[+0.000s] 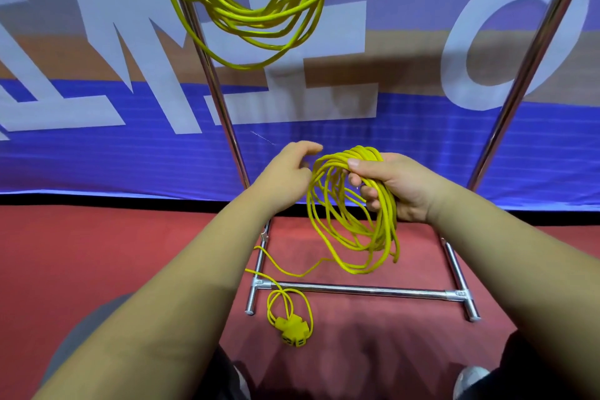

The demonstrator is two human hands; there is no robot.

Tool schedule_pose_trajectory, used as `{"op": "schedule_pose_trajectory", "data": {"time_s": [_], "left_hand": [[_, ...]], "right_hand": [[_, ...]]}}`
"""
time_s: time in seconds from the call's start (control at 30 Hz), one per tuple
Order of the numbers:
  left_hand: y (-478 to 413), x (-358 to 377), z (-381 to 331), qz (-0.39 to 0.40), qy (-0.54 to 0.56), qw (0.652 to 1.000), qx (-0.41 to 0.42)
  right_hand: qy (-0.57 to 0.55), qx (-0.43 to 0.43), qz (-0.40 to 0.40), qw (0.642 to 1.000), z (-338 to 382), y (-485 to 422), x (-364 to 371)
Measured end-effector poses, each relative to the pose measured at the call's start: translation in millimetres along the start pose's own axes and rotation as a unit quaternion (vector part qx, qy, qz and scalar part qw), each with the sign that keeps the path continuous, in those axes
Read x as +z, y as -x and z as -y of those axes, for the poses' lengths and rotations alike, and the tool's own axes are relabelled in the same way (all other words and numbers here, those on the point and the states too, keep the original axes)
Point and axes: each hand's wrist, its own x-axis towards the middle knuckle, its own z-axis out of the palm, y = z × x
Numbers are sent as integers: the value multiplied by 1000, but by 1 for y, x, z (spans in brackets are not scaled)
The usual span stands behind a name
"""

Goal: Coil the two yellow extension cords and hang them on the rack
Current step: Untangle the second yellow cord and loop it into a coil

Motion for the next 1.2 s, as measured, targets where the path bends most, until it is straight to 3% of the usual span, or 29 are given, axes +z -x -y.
{"op": "schedule_pose_trajectory", "data": {"time_s": [0.1, 0.2, 0.37, 0.6, 0.8, 1.0, 1.1, 1.2], "left_hand": [[2, 6, -5, 46, -94, 987, 124], [-2, 11, -3, -23, -177, 970, 165], [-4, 7, -4, -97, -206, 962, 152], [-7, 6, -6, -124, -120, 982, 75], [-11, 8, 3, -30, -155, 984, 84], [-10, 14, 5, -8, -162, 981, 102], [-13, 18, 9, 5, -145, 987, 76], [-13, 26, 13, 44, -134, 990, 0]], "right_hand": [[-28, 5, -6, 1000, 2, 0, 0], [-32, 16, -7, 999, 2, 0, 1], [-36, 46, -12, 998, 3, 2, 9], [-15, 73, -23, 997, 8, 1, 8], [-27, 53, -55, 997, 7, -3, 6], [-13, 55, -54, 997, 6, -1, 10], [-19, 57, -49, 997, 7, 1, 8], [-19, 63, -40, 997, 9, 4, 7]]}}
